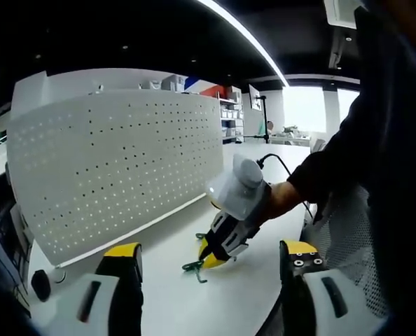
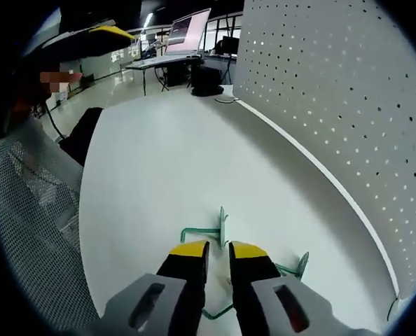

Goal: Insert the hook assembly into the mounting plate slot until the hook locks in place.

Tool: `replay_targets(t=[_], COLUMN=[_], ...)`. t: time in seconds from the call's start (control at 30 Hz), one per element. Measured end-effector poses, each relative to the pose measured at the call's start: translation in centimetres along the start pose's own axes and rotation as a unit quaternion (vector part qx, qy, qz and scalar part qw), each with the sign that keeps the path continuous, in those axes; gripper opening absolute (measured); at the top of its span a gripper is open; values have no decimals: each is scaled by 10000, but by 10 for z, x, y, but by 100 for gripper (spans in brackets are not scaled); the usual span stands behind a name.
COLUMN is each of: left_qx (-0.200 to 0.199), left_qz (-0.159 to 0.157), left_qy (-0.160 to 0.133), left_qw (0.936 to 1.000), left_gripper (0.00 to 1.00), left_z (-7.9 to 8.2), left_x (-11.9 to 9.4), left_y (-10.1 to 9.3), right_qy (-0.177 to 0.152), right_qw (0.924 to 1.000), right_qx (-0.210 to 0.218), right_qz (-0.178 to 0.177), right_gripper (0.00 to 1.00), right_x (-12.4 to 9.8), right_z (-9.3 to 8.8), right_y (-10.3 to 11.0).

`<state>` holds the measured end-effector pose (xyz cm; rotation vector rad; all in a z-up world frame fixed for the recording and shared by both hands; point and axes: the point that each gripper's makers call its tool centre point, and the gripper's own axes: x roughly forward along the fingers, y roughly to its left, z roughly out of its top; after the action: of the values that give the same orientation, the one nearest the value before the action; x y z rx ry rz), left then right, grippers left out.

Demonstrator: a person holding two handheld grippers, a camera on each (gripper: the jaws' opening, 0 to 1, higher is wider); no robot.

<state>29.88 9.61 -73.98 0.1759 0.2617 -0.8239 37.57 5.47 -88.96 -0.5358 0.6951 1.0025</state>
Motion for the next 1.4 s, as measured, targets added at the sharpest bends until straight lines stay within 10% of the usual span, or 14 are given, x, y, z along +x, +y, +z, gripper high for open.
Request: replay_targets(t=[1.4], left_qx=[-12], left_qz=[-3], left_qy=[63], left_qw=[10000], left_gripper=[82], left_z=[-2], left_x=[1], left_y=[-1], right_qy=[-248], right_qw=[9997], right_qx=[-78], right_qz=[-16], right_gripper=[0], right_x=[-13], right_z=[14], right_y=[-3])
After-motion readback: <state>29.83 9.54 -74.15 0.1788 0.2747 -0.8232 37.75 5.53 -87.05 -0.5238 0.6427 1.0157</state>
